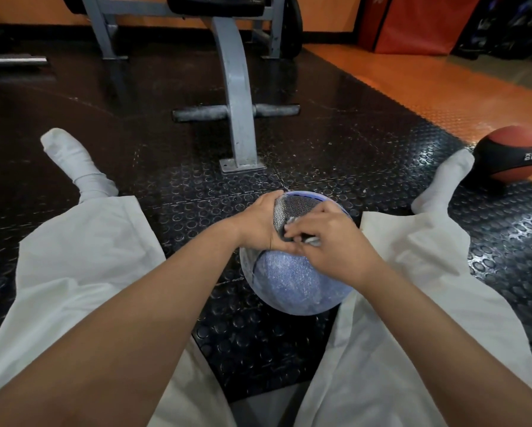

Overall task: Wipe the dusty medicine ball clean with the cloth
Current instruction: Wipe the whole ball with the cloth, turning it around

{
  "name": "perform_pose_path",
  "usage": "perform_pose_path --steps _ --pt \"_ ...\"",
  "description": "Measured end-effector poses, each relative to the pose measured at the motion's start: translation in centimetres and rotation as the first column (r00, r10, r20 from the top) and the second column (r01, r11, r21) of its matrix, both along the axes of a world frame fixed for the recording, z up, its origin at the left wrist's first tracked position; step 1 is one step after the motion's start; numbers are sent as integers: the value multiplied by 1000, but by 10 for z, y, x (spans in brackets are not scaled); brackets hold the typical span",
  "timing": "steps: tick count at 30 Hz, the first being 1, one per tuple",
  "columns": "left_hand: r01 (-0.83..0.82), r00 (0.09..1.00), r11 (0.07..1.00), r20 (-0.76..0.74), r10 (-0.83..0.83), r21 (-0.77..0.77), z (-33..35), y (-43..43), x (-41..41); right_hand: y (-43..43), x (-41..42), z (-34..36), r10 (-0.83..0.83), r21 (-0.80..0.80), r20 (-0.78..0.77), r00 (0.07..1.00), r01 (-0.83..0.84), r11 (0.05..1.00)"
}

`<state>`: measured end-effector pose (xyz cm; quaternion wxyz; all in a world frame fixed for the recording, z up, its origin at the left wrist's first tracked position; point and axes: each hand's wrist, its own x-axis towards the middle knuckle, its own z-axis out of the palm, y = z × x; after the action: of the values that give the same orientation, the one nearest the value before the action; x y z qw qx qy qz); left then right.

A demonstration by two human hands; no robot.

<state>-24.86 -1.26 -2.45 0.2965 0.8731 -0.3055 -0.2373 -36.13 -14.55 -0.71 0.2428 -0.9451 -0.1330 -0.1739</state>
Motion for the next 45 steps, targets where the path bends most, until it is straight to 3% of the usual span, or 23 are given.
perform_pose_path --steps 4,9,15,20,27,30,38,43,45 --pt "22 1000 1000 7 -22 3 -3 -1 -6 -5 10 8 -47 -28 -100 994 45 999" --pt "-2 1000 1000 -29 2 -2 -1 -2 0 2 29 12 -150 -29 -50 987 149 988" --pt "11 997 999 -76 -9 33 -1 1 10 0 5 8 -30 9 -158 987 32 999" --pt "53 995 998 -84 -50 37 1 1 7 -9 5 13 -60 7 -249 967 64 998" --pt "87 996 993 -36 -84 85 1 4 5 9 11 12 -9 -49 -178 984 0 999" --pt "59 995 996 -83 -53 71 5 4 3 -7 7 9 24 19 -177 984 -20 1000" --pt "36 999 997 -2 -36 67 6 -10 -5 -32 -6 5 -74 4 -84 994 75 997" --pt "85 995 991 47 -91 104 6 -17 -3 -11 5 4 3 -25 -132 991 -6 1000" --pt "77 997 992 23 -80 98 7 -18 -4 -19 3 3 -21 34 -171 985 27 999"
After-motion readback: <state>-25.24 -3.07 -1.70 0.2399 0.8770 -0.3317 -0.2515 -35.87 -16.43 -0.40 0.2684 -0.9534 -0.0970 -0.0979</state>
